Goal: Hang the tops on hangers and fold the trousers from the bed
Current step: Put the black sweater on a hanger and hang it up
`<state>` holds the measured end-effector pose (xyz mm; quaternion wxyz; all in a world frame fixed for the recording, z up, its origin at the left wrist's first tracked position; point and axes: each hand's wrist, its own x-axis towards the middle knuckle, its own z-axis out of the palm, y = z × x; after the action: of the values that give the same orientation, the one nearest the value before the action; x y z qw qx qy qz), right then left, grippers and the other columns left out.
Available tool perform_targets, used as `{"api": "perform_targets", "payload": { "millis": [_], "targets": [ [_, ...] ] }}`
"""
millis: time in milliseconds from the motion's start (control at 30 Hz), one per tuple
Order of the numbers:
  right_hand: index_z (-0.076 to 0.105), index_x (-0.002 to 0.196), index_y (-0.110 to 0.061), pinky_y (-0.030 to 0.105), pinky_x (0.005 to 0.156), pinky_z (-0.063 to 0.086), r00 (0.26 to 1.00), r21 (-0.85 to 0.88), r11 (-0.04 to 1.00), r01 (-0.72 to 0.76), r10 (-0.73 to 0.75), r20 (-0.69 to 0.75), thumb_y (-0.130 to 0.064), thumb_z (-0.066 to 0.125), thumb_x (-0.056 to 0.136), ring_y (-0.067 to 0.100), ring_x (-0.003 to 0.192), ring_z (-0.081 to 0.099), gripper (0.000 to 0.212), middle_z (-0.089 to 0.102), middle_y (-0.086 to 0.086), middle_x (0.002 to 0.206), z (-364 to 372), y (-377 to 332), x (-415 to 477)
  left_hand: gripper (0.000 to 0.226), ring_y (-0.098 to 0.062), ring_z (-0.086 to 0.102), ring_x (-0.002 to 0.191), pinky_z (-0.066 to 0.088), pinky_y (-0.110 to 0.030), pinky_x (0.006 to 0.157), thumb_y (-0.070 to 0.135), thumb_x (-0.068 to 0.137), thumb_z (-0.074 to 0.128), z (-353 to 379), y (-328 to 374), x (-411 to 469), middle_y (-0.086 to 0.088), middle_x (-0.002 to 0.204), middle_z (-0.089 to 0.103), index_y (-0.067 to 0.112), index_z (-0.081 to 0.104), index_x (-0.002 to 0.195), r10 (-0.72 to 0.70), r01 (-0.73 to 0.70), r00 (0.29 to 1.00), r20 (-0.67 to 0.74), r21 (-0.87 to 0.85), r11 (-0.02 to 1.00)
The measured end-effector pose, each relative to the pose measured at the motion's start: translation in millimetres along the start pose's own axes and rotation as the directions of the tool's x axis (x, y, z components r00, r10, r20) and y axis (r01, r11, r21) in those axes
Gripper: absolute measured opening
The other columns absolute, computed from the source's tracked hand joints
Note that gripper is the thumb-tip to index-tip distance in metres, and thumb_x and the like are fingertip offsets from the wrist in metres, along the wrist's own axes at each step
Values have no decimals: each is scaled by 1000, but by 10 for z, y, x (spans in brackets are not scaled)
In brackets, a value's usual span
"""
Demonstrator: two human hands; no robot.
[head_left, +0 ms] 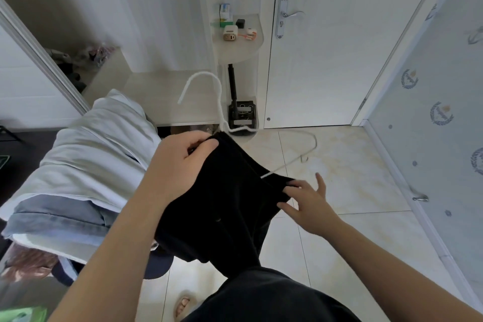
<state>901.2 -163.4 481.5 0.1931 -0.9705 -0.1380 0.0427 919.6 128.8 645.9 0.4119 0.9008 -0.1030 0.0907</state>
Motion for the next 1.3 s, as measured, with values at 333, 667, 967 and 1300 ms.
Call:
{"api": "perform_targets", "payload": {
  "millis": [333, 667, 967, 1300],
  "targets": [
    [66, 90, -29, 48, 108, 34, 986, -10, 995, 97, -97, -138, -45, 64, 93, -2, 96, 57, 16, 63, -20, 87, -692, 312, 90, 24, -17, 62, 64, 43, -20, 62, 33, 98, 59, -308, -328, -119, 0, 64, 65, 22, 72, 81, -30, 7, 974, 224, 102, 995],
    [58, 87, -15, 21, 83, 42, 929, 396, 844, 362, -291, -229, -38, 53, 95, 13, 92, 56, 25, 55, -3, 95, -1218, -910, 132, 25, -13, 63, 75, 47, -39, 74, 31, 102, 54, 189, 83, -68, 5, 74, 67, 21, 68, 84, 113, -146, 896, 429, 45, 988],
    [53, 81, -22, 14, 62, 43, 985, 578, 804, 141, -57, -162, -41, 72, 86, 3, 63, 57, 28, 62, -11, 70, -1312, -850, 180, 21, -6, 60, 85, 42, -18, 78, 23, 99, 54, 177, -104, -17, 15, 82, 64, 17, 74, 104, 269, -300, 923, 275, 77, 951],
    [61, 70, -31, 15, 67, 42, 991, 494, 868, 54, 13, -131, -31, 58, 98, 5, 67, 57, 27, 65, -11, 73, -1613, -569, 174, 32, -2, 55, 97, 36, -13, 87, 32, 101, 38, 123, -395, 54, 25, 99, 62, 60, 52, 105, 148, -175, 955, 258, 84, 981]
  ]
}}
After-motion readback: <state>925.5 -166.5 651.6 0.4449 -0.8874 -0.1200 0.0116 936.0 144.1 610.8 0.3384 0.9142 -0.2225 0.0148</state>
